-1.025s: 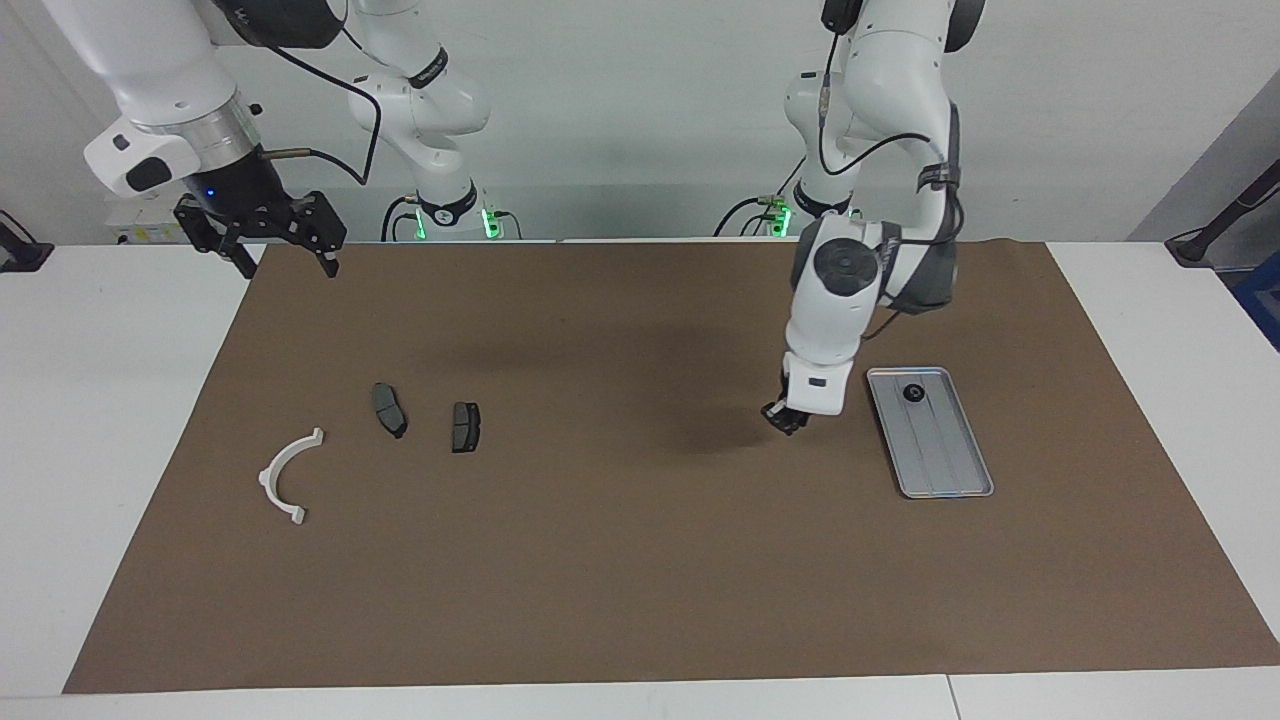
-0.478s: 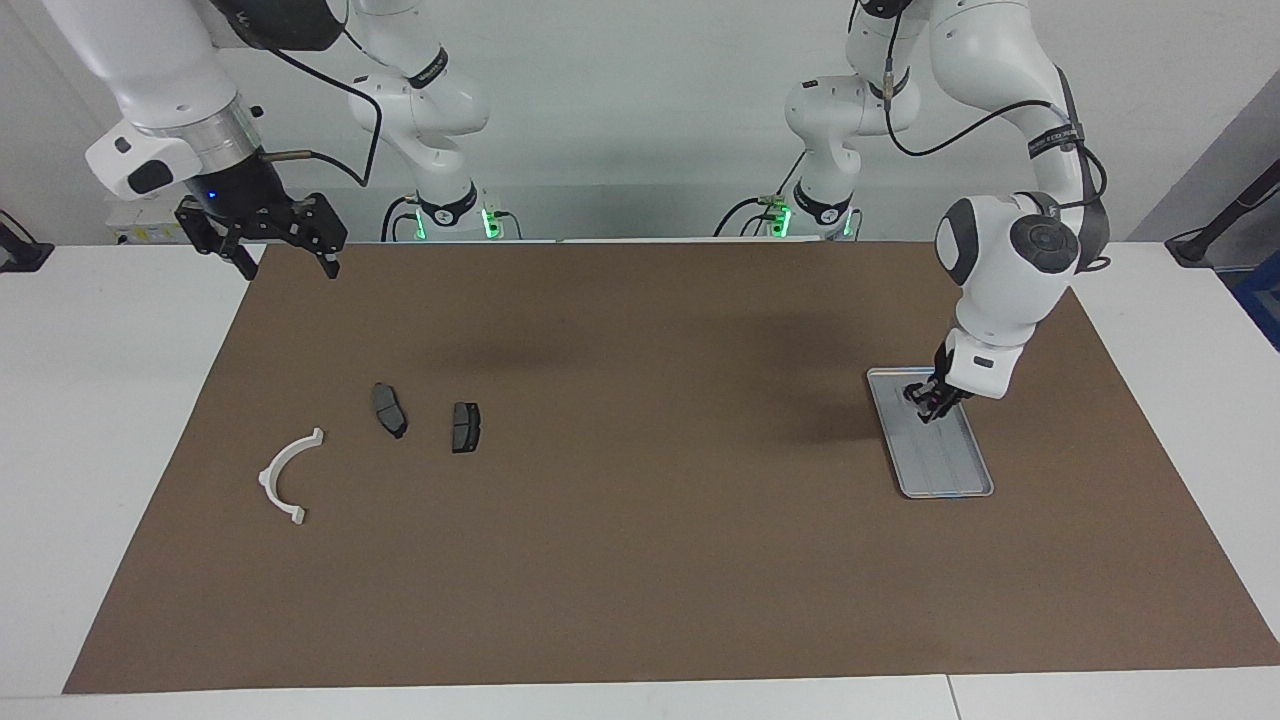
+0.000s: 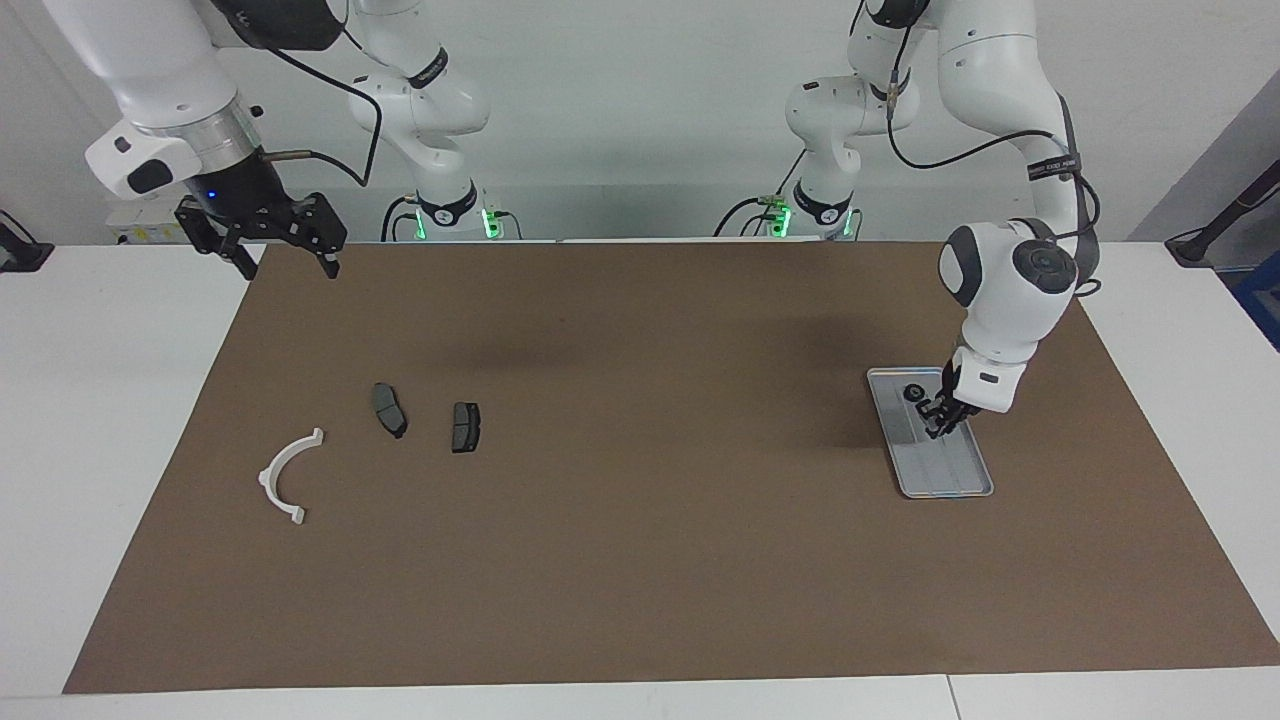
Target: Pick bearing gear from pile to tray
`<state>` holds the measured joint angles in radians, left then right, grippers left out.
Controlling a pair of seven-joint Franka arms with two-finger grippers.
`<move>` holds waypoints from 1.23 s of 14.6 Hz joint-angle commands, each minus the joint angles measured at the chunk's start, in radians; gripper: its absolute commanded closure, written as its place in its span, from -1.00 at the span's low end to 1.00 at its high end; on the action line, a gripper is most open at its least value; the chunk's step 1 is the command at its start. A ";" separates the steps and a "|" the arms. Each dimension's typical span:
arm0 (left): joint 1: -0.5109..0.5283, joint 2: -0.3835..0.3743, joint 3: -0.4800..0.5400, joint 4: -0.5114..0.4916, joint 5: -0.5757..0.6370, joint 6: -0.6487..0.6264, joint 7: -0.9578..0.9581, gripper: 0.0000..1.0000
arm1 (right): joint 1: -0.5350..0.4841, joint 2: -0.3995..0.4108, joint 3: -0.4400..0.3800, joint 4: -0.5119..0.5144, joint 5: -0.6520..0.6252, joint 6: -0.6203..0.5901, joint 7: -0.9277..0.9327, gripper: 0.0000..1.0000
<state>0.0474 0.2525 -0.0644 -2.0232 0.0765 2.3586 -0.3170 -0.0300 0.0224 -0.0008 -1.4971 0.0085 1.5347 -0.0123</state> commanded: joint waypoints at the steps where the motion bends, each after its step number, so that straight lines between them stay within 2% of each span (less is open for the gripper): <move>1: 0.014 0.007 -0.009 -0.020 -0.014 0.041 0.016 1.00 | -0.011 -0.027 0.007 -0.035 -0.007 0.025 -0.024 -1.00; 6: 0.029 0.027 -0.009 -0.037 -0.014 0.074 0.013 1.00 | -0.011 -0.026 0.007 -0.035 -0.005 0.025 -0.023 -1.00; 9: 0.029 0.027 -0.009 -0.080 -0.014 0.154 0.009 1.00 | -0.011 -0.024 0.007 -0.035 -0.005 0.024 -0.023 -1.00; 12: 0.029 0.027 -0.009 -0.083 -0.014 0.156 0.009 0.99 | -0.011 -0.026 0.007 -0.035 -0.005 0.024 -0.024 -1.00; 13: 0.029 0.027 -0.009 -0.083 -0.014 0.156 0.009 0.35 | -0.011 -0.026 0.007 -0.035 -0.005 0.024 -0.023 -1.00; 14: 0.031 0.027 -0.009 -0.075 -0.014 0.145 0.010 -0.70 | -0.011 -0.026 0.007 -0.035 -0.005 0.024 -0.023 -1.00; 15: 0.029 0.024 -0.009 -0.069 -0.014 0.139 0.010 -1.00 | -0.011 -0.026 0.007 -0.035 -0.005 0.024 -0.023 -1.00; 16: 0.029 0.010 -0.009 -0.060 -0.014 0.124 0.009 -1.00 | -0.011 -0.026 0.007 -0.037 -0.005 0.024 -0.023 -1.00; 18: 0.034 -0.070 -0.008 -0.014 -0.014 -0.003 0.018 -1.00 | -0.011 -0.027 0.007 -0.035 -0.005 0.024 -0.023 -1.00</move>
<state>0.0638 0.2733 -0.0644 -2.0612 0.0761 2.4661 -0.3172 -0.0301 0.0224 -0.0008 -1.4973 0.0085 1.5347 -0.0123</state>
